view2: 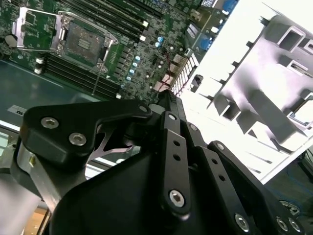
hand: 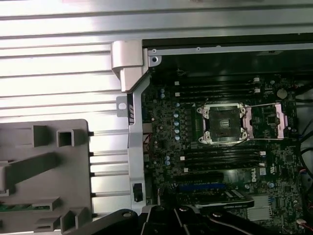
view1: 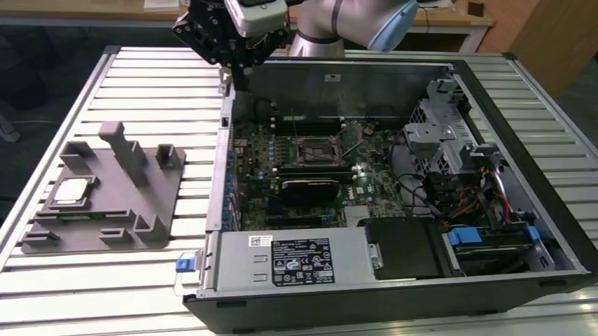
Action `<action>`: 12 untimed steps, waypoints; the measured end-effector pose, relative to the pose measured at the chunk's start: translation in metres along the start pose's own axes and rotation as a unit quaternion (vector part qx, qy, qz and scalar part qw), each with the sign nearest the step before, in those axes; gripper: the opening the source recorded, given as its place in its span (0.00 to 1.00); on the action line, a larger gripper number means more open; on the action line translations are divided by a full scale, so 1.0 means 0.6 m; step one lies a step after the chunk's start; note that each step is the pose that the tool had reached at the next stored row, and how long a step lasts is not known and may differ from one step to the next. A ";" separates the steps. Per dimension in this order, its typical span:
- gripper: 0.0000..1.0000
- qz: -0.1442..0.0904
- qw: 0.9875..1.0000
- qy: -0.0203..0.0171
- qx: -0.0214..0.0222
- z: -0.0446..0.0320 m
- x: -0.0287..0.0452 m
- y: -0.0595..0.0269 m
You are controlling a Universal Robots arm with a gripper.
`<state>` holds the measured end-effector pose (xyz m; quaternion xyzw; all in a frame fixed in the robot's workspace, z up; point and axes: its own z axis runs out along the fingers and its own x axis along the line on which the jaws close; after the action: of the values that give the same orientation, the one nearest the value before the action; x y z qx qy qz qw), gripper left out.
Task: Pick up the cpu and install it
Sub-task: 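Reach for the cpu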
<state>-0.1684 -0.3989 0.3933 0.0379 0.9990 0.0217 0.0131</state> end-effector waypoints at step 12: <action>0.11 0.000 1.000 0.000 0.000 -0.001 0.037 -0.003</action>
<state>-0.1904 -0.3989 0.3933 0.0379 0.9990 0.0218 0.0132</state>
